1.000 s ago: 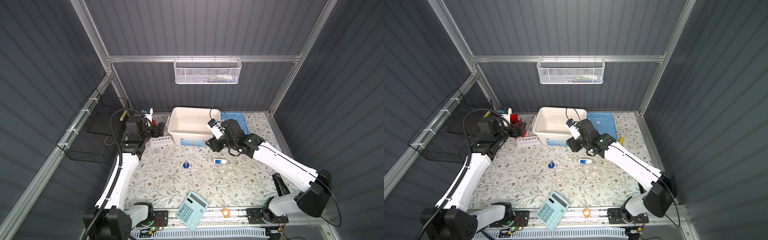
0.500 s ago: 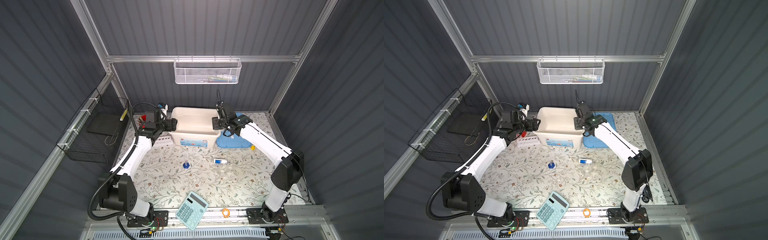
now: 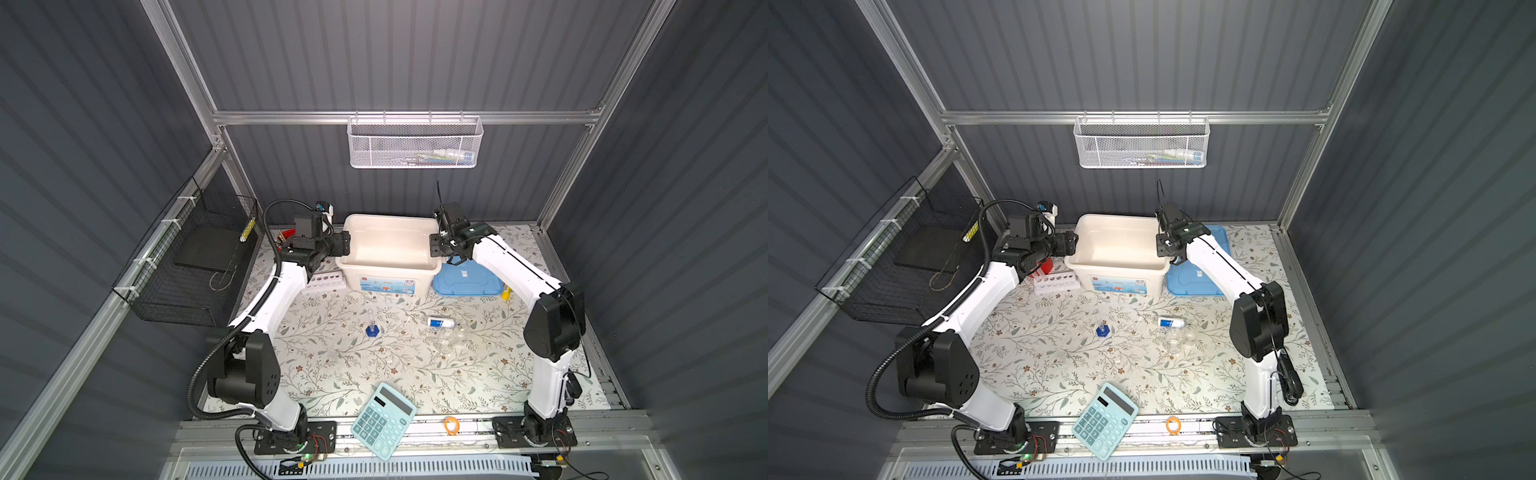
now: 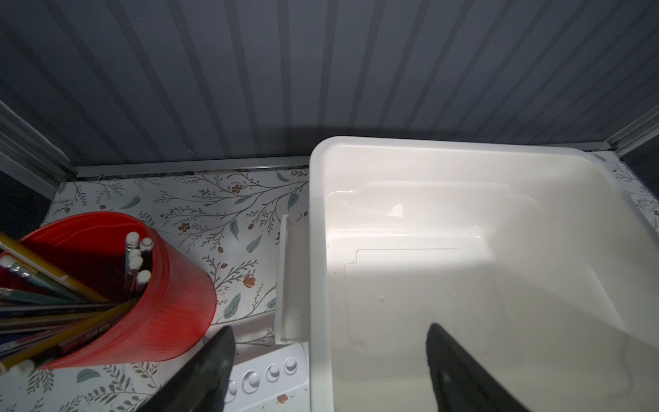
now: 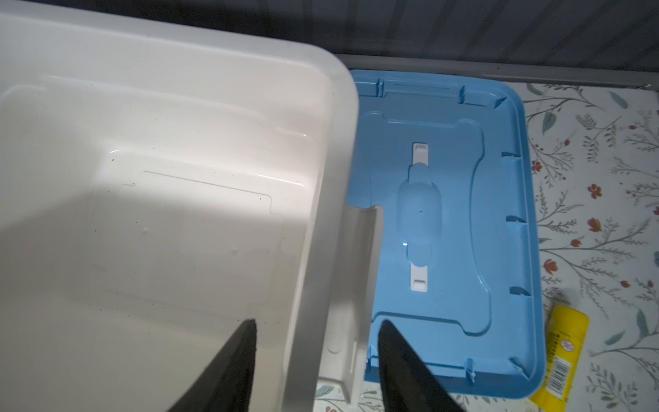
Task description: Organize the chemistry lab equipment
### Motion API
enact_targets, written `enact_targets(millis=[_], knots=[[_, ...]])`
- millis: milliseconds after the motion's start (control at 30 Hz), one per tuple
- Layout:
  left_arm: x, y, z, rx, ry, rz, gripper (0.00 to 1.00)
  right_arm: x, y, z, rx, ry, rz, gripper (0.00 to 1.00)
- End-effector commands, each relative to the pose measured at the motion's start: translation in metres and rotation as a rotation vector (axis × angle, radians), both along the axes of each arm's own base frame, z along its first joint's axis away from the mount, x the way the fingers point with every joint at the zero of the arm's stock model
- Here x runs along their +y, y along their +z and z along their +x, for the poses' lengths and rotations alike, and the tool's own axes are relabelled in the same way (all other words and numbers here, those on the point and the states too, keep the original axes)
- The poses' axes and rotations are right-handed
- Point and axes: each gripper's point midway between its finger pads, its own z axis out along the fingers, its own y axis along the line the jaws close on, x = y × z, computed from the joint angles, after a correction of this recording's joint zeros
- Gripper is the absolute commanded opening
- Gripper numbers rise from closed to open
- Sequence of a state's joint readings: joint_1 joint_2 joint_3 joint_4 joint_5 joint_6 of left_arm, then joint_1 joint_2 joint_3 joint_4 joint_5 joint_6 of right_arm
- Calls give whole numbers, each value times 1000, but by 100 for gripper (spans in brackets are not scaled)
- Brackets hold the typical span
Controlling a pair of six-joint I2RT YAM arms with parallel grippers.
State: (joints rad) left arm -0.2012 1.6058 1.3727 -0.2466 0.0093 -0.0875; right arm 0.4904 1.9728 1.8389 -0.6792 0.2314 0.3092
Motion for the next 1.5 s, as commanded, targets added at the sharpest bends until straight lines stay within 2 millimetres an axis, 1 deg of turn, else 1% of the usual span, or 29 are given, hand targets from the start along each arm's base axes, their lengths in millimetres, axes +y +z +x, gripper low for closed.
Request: enact_targets(millis=[0, 67, 100, 233, 400, 567, 700, 933, 1133, 1467], knots=[[8, -6, 11, 10, 39, 23, 84, 0, 2, 4, 5, -2, 10, 53], [11, -15, 15, 23, 52, 40, 84, -1, 0, 6, 10, -7, 7, 51], [11, -5, 21, 0, 55, 36, 84, -1, -1, 6, 11, -7, 9, 50], [12, -13, 26, 10, 57, 28, 84, -1, -6, 8, 15, -9, 7, 47], [12, -17, 35, 10, 61, 27, 84, -1, -13, 12, 27, -12, 8, 44], [8, -23, 42, 19, 48, 10, 84, 1, -18, 14, 38, -12, 16, 40], [6, -27, 42, 24, 39, -2, 84, 3, -22, 16, 46, -6, 20, 37], [2, -33, 44, 34, 30, -24, 83, 4, -28, 15, 64, 4, 14, 28], [0, -38, 41, 44, 27, -36, 83, 7, -30, 13, 76, 18, 19, 23], [-8, -32, 35, 43, 4, -62, 82, 6, -27, 7, 86, 31, 21, 19]])
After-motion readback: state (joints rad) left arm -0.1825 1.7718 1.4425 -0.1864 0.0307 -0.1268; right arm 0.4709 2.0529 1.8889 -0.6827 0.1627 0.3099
